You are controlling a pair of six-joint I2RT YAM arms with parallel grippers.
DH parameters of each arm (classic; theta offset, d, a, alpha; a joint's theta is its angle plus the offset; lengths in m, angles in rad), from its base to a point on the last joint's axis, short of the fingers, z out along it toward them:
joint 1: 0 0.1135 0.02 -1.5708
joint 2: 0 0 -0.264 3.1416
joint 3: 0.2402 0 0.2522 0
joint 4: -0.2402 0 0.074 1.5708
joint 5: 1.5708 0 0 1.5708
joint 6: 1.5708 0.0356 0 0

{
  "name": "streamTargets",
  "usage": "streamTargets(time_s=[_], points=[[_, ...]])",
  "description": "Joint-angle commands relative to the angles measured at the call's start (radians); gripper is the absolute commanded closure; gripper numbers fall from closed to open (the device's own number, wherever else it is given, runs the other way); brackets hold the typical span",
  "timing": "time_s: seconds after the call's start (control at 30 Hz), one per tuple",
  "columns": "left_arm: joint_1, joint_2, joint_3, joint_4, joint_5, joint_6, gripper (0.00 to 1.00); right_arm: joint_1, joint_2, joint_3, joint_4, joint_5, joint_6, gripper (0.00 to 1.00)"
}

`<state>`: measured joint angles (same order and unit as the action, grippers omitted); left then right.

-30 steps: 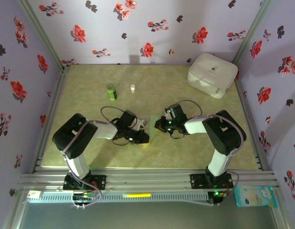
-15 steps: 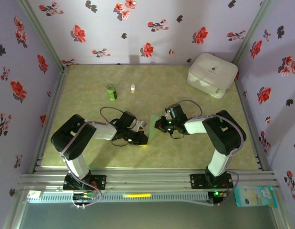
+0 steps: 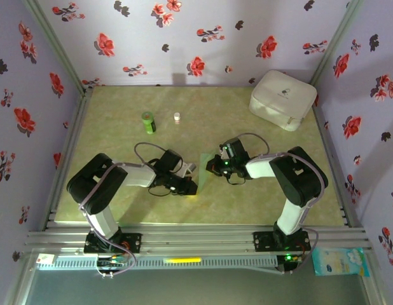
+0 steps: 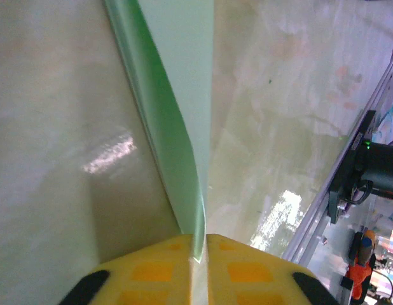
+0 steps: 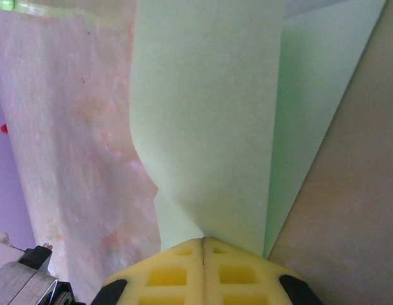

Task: Fold a paper plane with a square sheet of paper (pick it up from the middle)
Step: Fold the wing for the fifth time at the center of the table.

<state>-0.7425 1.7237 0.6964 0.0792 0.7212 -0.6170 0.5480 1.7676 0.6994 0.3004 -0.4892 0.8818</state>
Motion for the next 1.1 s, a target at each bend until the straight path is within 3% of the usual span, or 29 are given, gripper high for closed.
streamTargets(time_s=[0.0,0.27,0.6,0.77,0.93,1.07], points=[[-0.015,-0.069,-0.013,-0.067,-0.012,0.013,0.85,-0.001,0.053,-0.015,-0.119,0.09,-0.017,0.96],[0.015,-0.202,-0.029,0.03,-0.124,-0.079,0.78,0.0,0.049,-0.012,-0.115,0.088,-0.011,0.96],[0.001,-0.041,0.145,0.123,-0.07,-0.155,0.88,0.0,0.046,-0.014,-0.106,0.086,-0.001,0.96],[-0.029,0.024,0.195,0.104,-0.068,-0.152,0.9,0.0,0.047,-0.012,-0.105,0.086,0.0,0.96],[-0.051,0.065,0.222,0.052,-0.086,-0.136,1.0,0.0,0.047,-0.011,-0.109,0.085,-0.002,0.96],[-0.059,0.078,0.225,0.001,-0.115,-0.106,1.0,0.0,0.049,-0.011,-0.109,0.086,-0.003,0.96]])
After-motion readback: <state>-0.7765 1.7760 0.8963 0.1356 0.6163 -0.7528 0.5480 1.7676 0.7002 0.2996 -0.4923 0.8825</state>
